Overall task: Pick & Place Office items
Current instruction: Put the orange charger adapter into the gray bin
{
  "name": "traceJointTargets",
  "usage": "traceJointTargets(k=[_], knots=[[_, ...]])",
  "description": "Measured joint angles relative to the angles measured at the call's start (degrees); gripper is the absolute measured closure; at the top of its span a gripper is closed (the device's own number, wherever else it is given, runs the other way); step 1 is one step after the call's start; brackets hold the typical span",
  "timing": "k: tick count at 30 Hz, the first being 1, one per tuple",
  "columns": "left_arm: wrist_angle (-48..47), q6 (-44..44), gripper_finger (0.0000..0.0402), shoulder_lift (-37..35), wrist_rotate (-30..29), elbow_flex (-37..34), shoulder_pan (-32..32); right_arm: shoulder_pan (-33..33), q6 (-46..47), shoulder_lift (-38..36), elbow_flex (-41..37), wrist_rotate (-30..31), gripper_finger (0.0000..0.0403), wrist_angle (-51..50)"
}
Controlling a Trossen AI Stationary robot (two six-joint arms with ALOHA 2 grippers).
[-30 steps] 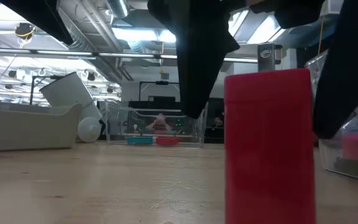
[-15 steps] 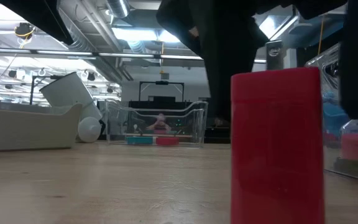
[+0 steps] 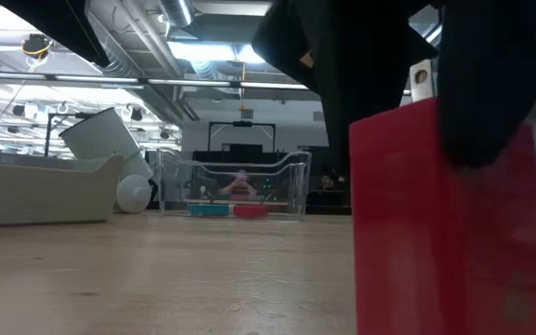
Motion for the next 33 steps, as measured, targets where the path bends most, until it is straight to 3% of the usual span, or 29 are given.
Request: traceJointTargets(k=[16, 25, 33], knots=[[-0.01, 0.78, 0.0109, 0.0, 3.21, 0.0, 0.02, -4.97, 17.71, -0.46, 3.34, 1.62, 0.027, 0.52], [-0.04, 1.02, 0.0109, 0.0, 5.77, 0.0, 0.0, -11.57, 18.14, -0.46, 4.74, 8.11, 0.0269, 1.12], [-0.12, 2.14, 0.0109, 0.0, 6.78, 0.0, 0.02, -18.79, 17.69, -0.46, 4.76, 9.1, 0.0269, 1.17]])
